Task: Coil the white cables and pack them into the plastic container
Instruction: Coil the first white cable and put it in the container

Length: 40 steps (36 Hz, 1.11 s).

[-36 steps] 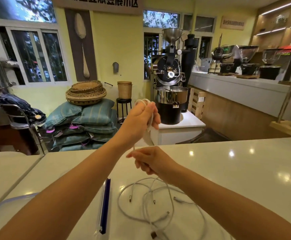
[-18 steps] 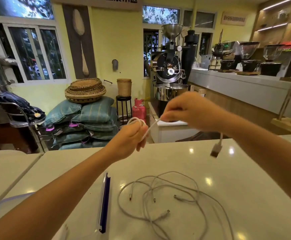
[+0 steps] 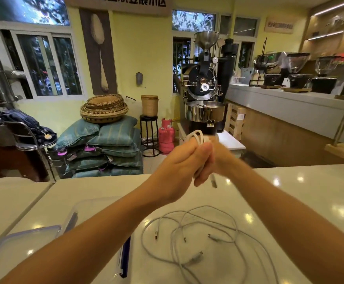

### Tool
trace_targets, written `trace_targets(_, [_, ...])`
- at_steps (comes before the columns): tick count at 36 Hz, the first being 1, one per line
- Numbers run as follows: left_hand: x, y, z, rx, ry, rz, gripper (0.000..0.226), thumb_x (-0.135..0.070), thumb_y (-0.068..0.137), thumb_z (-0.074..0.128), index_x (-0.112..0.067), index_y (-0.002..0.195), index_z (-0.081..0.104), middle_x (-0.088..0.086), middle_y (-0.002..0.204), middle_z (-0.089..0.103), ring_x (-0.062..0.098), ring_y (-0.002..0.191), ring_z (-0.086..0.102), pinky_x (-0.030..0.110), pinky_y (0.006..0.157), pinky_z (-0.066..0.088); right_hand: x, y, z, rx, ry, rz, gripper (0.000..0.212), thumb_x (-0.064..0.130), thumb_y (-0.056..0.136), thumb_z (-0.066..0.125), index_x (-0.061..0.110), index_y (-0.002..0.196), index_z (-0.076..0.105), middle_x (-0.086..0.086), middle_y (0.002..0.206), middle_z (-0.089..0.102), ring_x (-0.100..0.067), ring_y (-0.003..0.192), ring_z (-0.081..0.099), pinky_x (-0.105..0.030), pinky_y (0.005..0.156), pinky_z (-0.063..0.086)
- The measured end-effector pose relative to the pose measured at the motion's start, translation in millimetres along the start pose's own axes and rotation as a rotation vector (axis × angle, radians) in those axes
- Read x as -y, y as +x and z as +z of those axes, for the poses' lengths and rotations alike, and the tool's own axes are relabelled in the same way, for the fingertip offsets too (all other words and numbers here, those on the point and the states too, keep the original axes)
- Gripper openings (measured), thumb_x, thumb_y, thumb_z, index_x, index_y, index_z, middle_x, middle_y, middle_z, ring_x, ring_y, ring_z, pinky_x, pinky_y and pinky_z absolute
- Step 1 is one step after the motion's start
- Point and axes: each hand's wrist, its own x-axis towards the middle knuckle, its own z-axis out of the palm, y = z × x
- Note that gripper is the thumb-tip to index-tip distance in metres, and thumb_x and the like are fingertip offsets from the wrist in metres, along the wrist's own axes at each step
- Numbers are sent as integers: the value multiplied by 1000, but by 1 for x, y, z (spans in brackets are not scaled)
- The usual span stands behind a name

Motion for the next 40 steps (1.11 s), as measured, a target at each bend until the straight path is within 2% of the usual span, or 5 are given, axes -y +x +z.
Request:
trace_targets(3, [3,8,-6,-80,60,-26,36,-34,91,38,-14,61,46,-7,46,46,5,44,40,17,48,37,-27,-11,34,-23,30,131,61,3,92,39,21,37,59,6,36,54,-5,44,51,-16,43,41])
trace_targets(9, [22,17,-32,-162,270,-134,36,-16,98,27,-13,65,41,0,56,42,-1,43,40,9,50,37,-38,-38,68,150,-159,201,22,17,89,55,20,73,69,8,51,57,0,39,41,-10,42,34])
trace_targets(23, [56,-2,-45,7,498,-343,39,-15,97,29,-17,60,40,-2,60,42,0,48,42,10,55,38,45,-56,29,363,-1184,1,27,24,93,47,12,109,64,-1,84,65,-8,69,53,-25,75,47])
trace_targets(32, [42,-13,-36,214,98,-417,40,-37,91,25,-14,70,50,-7,52,51,2,47,44,13,53,39,71,-43,-8,413,-1046,-39,17,19,90,49,14,89,65,13,72,51,-3,69,49,0,69,37])
trace_targets(40, [30,-11,-37,420,-476,-458,18,-25,84,53,-18,68,55,-9,52,46,4,45,42,18,52,39,50,-38,-18,420,-388,-42,27,19,82,49,34,66,65,-4,96,66,-6,87,61,-10,80,49])
